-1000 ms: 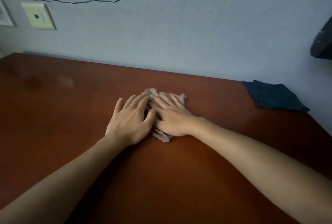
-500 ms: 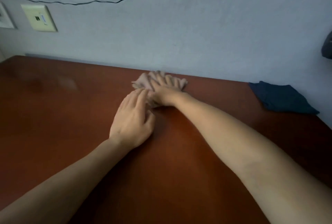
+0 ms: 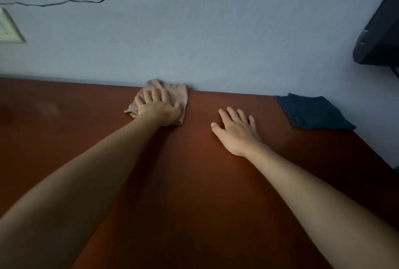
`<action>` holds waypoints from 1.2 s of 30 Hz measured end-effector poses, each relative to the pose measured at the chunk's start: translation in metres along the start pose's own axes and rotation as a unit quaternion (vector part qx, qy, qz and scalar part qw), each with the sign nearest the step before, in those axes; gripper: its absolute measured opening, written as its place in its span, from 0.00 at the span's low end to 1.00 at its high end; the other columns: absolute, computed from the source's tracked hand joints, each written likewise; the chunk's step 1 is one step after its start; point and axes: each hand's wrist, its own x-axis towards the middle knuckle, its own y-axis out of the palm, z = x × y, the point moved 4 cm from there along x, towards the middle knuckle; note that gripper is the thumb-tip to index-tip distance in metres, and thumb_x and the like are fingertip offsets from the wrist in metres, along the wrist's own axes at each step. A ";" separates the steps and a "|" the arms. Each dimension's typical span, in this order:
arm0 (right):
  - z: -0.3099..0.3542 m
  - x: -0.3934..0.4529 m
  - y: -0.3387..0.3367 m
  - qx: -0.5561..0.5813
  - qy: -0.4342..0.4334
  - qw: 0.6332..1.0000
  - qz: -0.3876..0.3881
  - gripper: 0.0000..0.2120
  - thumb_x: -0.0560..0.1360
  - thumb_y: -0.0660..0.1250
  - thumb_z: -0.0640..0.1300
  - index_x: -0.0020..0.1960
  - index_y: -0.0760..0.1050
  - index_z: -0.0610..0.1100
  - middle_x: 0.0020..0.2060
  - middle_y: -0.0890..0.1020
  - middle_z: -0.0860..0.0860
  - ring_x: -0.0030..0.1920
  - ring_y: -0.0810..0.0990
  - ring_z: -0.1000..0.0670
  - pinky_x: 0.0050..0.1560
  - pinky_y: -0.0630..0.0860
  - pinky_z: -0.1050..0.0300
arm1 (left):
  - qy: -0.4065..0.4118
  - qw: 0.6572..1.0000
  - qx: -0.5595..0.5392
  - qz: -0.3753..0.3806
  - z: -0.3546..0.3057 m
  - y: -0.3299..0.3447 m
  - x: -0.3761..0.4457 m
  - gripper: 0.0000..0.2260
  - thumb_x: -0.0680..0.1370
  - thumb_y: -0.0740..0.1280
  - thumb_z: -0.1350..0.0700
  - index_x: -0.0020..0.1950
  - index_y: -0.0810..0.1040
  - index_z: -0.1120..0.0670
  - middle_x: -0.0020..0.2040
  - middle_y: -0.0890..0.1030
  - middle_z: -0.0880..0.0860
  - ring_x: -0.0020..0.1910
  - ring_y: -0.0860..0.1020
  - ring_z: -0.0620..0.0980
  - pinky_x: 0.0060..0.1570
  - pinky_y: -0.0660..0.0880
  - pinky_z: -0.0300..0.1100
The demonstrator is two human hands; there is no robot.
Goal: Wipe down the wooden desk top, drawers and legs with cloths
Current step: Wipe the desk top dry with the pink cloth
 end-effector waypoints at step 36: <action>-0.003 -0.061 -0.002 -0.007 -0.027 0.999 -0.017 0.29 0.85 0.44 0.57 0.83 0.52 0.48 0.83 0.53 0.50 0.82 0.50 0.48 0.81 0.47 0.46 | 0.157 0.982 0.100 0.019 0.054 0.032 -0.246 0.36 0.77 0.34 0.26 0.83 0.36 0.38 0.84 0.35 0.50 0.82 0.35 0.53 0.79 0.38 0.62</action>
